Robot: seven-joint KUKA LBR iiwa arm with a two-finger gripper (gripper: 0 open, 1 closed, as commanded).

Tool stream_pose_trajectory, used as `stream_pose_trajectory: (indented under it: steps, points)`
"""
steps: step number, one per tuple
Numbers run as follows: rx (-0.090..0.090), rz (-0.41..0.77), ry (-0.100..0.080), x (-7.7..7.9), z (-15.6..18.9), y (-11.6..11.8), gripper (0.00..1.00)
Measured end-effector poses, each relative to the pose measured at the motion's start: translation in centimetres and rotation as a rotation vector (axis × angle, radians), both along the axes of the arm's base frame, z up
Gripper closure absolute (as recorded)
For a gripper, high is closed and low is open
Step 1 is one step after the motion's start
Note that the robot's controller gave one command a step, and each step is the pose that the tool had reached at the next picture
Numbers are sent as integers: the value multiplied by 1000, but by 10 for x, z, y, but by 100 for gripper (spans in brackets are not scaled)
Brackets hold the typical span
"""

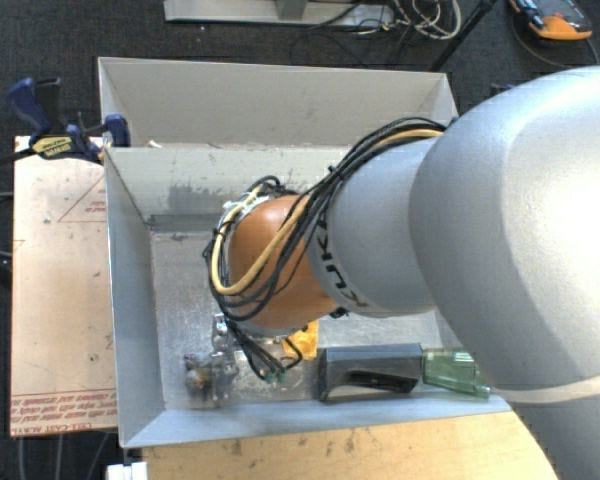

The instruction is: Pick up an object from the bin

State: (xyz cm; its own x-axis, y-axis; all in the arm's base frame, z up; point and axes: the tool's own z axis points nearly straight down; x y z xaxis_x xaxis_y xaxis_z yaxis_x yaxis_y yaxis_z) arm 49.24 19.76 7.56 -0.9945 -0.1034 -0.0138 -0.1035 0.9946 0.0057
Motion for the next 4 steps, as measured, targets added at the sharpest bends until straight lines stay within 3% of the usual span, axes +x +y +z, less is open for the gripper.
stream_pose_trajectory:
  steps: [1, 2, 3, 4]
  points:
    - [0, 0, 0, 0, 0, 0, 100]
    - [-9, 21, 19, -2, 40, 5, 100]
    - [-7, 59, 14, -6, 111, 2, 100]
    - [-5, 48, 10, -1, 115, 7, 100]
